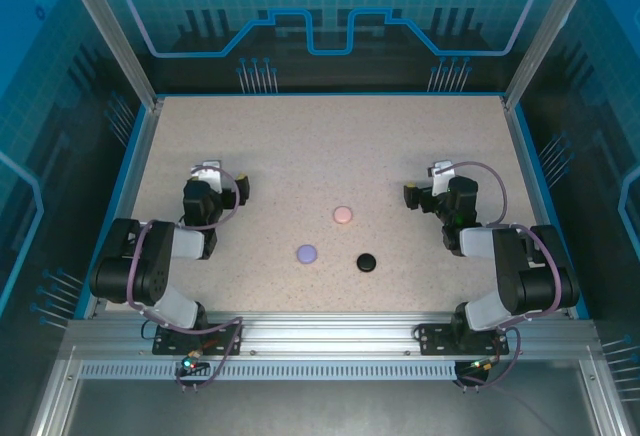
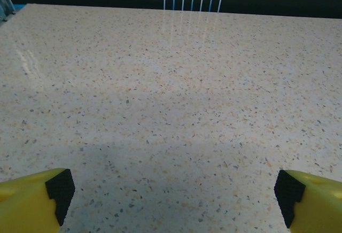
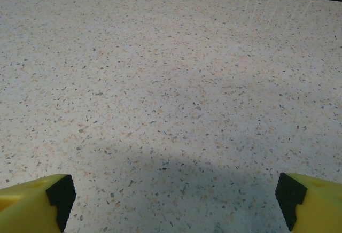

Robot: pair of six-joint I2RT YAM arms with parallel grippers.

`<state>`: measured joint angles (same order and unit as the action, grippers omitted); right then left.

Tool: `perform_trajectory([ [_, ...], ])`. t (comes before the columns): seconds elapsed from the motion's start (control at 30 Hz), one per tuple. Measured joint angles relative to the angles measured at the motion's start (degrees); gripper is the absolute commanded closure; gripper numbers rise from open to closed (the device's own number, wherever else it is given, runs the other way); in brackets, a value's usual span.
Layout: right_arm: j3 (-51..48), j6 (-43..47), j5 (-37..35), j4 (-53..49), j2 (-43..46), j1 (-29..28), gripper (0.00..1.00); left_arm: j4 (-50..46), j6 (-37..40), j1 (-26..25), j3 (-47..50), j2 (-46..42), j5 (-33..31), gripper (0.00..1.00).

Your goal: Insert the wireless bluetooth earbuds into the charging case

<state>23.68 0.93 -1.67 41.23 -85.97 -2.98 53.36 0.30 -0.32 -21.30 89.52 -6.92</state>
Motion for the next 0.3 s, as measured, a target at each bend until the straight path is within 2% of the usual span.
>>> perform_trajectory([
  [0.3,0.0,0.0,0.0,0.0,0.0,0.0,0.00,-0.6,-0.3,0.0,0.0,0.0,0.4,0.01],
])
